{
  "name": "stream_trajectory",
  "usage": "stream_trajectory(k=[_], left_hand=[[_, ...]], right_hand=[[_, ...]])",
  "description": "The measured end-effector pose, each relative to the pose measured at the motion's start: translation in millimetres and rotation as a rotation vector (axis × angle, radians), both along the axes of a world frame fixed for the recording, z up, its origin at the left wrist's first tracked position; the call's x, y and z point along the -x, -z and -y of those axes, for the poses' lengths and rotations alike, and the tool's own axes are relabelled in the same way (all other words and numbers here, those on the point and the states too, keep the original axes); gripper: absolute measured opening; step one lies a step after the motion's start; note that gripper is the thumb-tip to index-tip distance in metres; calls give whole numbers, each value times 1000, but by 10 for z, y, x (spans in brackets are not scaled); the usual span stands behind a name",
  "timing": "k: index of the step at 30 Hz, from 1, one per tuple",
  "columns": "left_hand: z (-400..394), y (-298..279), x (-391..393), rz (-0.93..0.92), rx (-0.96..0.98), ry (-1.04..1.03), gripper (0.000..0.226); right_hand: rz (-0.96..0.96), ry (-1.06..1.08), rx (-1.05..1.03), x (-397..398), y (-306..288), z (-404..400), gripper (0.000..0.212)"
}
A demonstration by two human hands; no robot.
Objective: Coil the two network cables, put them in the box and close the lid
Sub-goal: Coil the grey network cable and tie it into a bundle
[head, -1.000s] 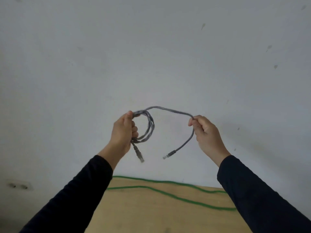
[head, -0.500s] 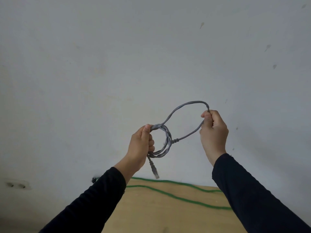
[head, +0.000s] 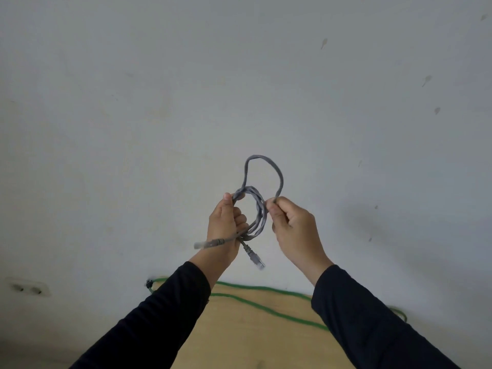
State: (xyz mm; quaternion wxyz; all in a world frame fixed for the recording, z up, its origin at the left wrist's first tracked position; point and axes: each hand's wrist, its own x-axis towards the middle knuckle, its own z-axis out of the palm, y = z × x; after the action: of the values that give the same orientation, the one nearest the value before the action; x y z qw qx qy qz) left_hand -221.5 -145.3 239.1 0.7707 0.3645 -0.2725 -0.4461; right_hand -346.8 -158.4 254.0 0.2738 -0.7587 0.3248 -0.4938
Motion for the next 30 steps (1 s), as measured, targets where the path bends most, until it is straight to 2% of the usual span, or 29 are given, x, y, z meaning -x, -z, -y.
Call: stream_trajectory(k=[2, 5, 8, 12, 14, 16, 18, 20, 23, 28, 30], left_hand=[[-12, 0, -51, -9, -9, -30, 40], [-25, -50, -98, -53, -39, -63, 42], [-32, -110, -94, -119, -49, -94, 41], [-39, -102, -125, -80, -128, -180, 39], [-54, -104, -131, -117, -149, -191, 35], [-62, -121, -125, -162, -96, -195, 34], [-59, -147, -125, -160, -81, -214, 35], [-49, -163, -161, -142, -104, -237, 37], [-20, -201, -284, -181, -160, -262, 37], [60, -262, -743, -471, -113, -323, 37], [54, -265, -954, -509, -104, -366, 37]], right_hand=[[-66, 100, 222, -19, -19, -45, 10], [-103, 125, 319, -57, 31, -161, 32], [-137, 22, 423, -98, 122, -261, 52], [-248, -34, 625, -136, 92, -291, 79], [-340, -56, 719, -187, 72, -304, 68], [-356, -61, 789, -226, 78, -276, 42], [-340, -66, 765, -247, 82, -276, 22], [-319, -124, 688, -259, 61, -321, 12], [-289, -273, 527, -231, 17, -439, 15], [-310, -461, 381, -79, -1, -568, 13], [-272, -497, 296, 11, -73, -571, 12]])
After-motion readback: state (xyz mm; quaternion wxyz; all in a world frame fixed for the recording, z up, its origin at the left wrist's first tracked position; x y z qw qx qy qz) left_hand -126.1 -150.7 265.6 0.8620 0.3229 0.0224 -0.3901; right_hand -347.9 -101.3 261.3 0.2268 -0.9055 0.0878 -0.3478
